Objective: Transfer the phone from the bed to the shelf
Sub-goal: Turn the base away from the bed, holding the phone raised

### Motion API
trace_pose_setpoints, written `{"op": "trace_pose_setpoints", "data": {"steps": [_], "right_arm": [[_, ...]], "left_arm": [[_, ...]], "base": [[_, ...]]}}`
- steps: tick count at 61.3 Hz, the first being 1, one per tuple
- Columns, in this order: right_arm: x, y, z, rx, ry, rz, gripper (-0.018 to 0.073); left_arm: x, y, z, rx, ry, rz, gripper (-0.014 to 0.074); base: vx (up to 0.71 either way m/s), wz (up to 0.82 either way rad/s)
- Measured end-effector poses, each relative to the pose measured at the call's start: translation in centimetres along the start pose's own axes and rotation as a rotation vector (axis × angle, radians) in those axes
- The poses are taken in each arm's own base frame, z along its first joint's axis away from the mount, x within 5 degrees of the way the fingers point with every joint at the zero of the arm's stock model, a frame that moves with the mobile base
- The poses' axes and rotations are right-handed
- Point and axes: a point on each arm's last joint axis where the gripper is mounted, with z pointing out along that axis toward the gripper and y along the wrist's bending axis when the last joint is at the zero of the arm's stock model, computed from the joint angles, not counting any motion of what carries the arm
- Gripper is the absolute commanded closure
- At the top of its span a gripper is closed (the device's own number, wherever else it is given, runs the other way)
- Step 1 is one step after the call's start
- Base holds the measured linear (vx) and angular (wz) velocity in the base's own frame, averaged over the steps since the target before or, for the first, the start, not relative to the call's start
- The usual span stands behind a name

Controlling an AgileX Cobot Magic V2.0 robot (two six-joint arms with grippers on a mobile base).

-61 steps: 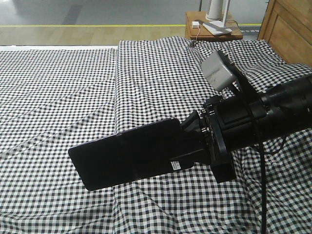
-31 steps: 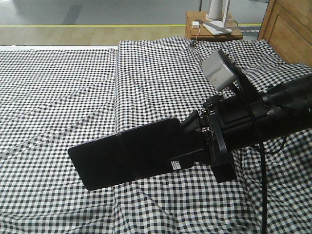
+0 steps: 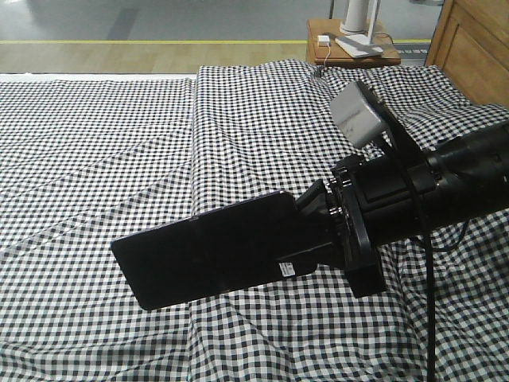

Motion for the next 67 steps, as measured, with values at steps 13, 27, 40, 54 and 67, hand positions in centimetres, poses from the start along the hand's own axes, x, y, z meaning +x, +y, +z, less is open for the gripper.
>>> {"op": "trace_pose_setpoints", "data": {"steps": [13,27,40,54,67], "right_arm": [[0.00,0.00,0.00,0.000,0.000,0.000,0.0564],[0.00,0.00,0.00,0.000,0.000,0.000,0.0564],[-0.01,0.00,0.00,0.000,-0.001,0.000,0.0564],[-0.01,0.00,0.00,0.000,-0.001,0.000,0.0564],[-0.01,0.00,0.00,0.000,-0.001,0.000,0.0564]], "left_arm": [[0.00,0.00,0.00,0.000,0.000,0.000,0.0596],[0.00,0.00,0.00,0.000,0.000,0.000,0.0596],[0.00,0.00,0.00,0.000,0.000,0.000,0.0596],[0.00,0.00,0.00,0.000,0.000,0.000,0.0596],[0.00,0.00,0.00,0.000,0.000,0.000,0.0596]], "base": [[-0.05,0.17],[-0.08,0.29],[-0.08,0.35],[-0.10,0.40],[-0.11,0.44]]}}
